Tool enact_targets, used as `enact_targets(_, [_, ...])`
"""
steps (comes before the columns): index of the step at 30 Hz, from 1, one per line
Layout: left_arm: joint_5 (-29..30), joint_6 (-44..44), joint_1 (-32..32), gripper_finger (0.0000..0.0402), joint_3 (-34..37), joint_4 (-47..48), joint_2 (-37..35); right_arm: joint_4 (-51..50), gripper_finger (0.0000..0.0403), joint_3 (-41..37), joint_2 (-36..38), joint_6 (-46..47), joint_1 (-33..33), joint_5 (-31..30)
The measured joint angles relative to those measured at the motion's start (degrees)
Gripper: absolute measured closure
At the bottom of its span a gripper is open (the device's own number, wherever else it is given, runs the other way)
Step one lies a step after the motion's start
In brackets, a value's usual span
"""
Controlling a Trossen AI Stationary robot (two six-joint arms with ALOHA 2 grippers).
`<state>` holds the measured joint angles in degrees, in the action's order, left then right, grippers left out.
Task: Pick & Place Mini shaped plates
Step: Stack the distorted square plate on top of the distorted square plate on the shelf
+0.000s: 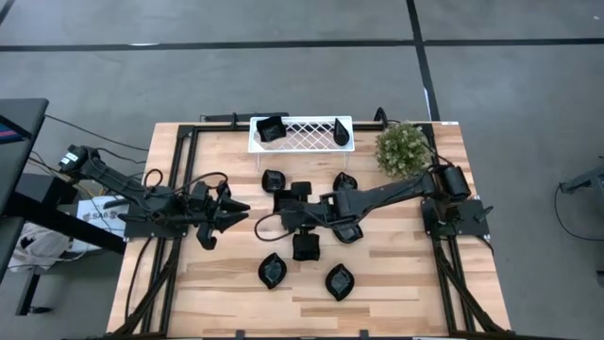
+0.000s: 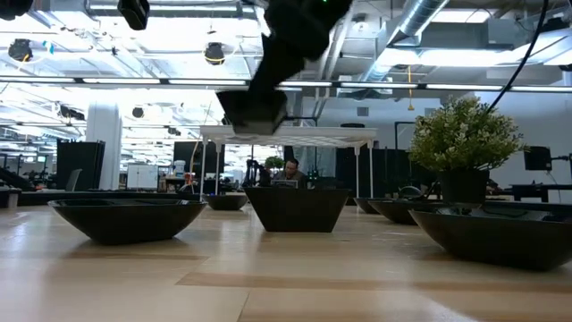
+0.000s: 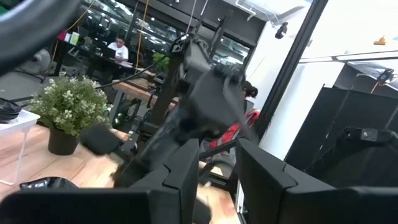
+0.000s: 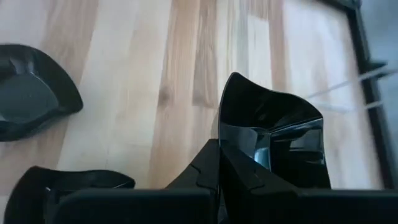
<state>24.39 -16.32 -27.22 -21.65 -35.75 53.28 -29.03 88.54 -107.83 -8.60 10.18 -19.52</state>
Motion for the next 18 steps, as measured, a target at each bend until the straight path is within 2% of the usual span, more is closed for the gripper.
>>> enact_targets(8, [0.35,0.02,0.0,0.0293,0.0,0.3,0.0,-10.11,0.0402,11.17,0.0,-11.83,-2.28,-0.03])
enact_targets(10, [3.33,0.02,0.0,0.0293,0.0,0.39,0.0,-11.95,0.0402,13.16,0.0,-14.51,-3.22,-0.03])
enact_targets(14, [13.88,2.72,0.19,0.0293,0.0,0.39,0.0,-15.72,0.0403,16.04,0.0,-18.41,-5.2,-0.04])
enact_targets(18, [15.16,7.01,2.47,0.0293,0.0,0.44,0.0,-17.45,0.0403,17.09,0.0,-21.42,-7.66,-0.16])
